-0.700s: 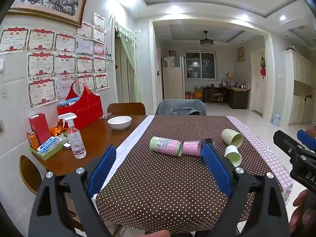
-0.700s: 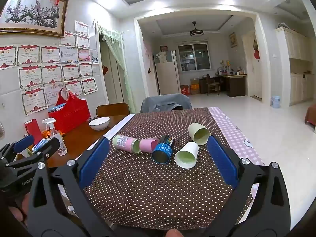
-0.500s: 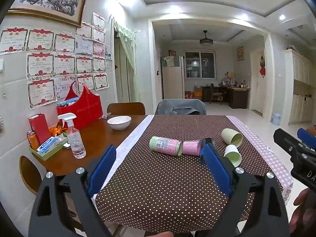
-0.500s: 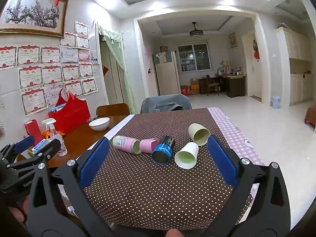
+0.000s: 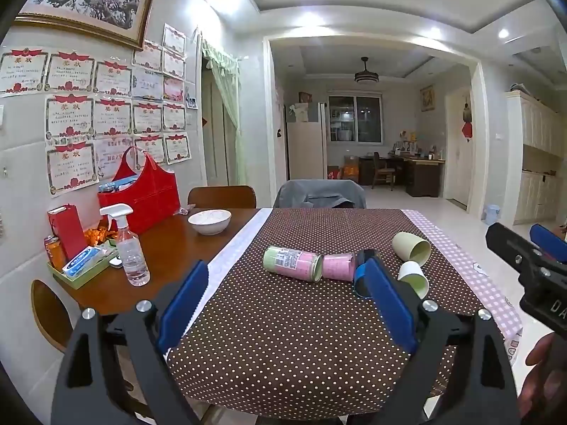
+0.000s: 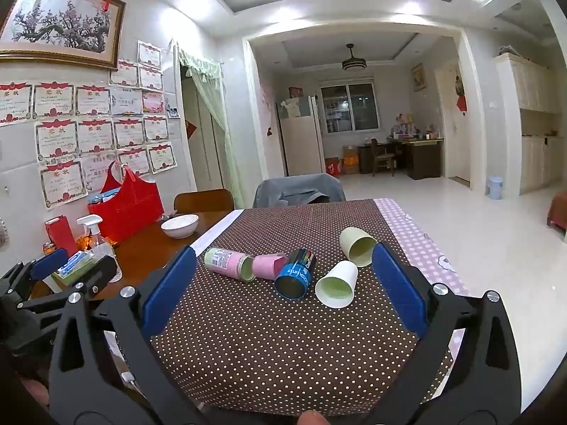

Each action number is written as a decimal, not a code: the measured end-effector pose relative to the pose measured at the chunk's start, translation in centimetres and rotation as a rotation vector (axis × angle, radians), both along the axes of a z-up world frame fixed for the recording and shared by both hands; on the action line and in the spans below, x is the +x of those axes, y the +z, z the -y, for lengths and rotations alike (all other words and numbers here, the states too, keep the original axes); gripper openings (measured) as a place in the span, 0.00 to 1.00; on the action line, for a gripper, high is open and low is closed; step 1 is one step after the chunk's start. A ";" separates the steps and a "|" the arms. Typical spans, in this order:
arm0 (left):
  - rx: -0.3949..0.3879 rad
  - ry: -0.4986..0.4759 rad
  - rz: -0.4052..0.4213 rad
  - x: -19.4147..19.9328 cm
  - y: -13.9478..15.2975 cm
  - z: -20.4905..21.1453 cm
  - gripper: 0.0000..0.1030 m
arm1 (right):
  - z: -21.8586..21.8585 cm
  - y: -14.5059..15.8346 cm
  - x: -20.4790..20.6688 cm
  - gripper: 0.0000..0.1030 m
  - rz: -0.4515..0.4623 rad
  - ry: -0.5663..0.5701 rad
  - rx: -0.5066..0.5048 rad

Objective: Flip cup upside down

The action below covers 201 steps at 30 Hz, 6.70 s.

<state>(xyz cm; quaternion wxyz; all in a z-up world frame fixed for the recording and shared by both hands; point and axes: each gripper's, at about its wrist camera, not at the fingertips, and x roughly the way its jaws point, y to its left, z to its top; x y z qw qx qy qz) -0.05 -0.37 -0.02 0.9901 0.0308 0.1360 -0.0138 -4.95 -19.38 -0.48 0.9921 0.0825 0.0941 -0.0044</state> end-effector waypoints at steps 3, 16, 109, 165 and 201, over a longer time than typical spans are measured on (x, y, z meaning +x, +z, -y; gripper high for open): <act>-0.002 0.000 0.001 -0.1 0.0 0.0 0.86 | -0.1 0.1 0.0 0.94 0.002 0.001 -0.002; -0.002 0.002 0.001 0.0 0.2 0.1 0.86 | -0.2 0.4 0.0 0.94 0.006 0.004 -0.006; 0.557 -0.329 -0.547 32.2 -11.0 2.6 0.86 | 4.7 -7.6 28.3 0.94 -0.451 0.137 0.011; 0.586 -0.583 -0.910 33.7 -10.7 3.7 0.78 | 7.9 -8.6 21.7 0.94 -0.454 0.109 0.170; 0.004 -0.540 -1.047 24.0 -14.4 15.5 0.79 | 9.8 -9.9 12.2 0.94 -0.385 0.076 0.234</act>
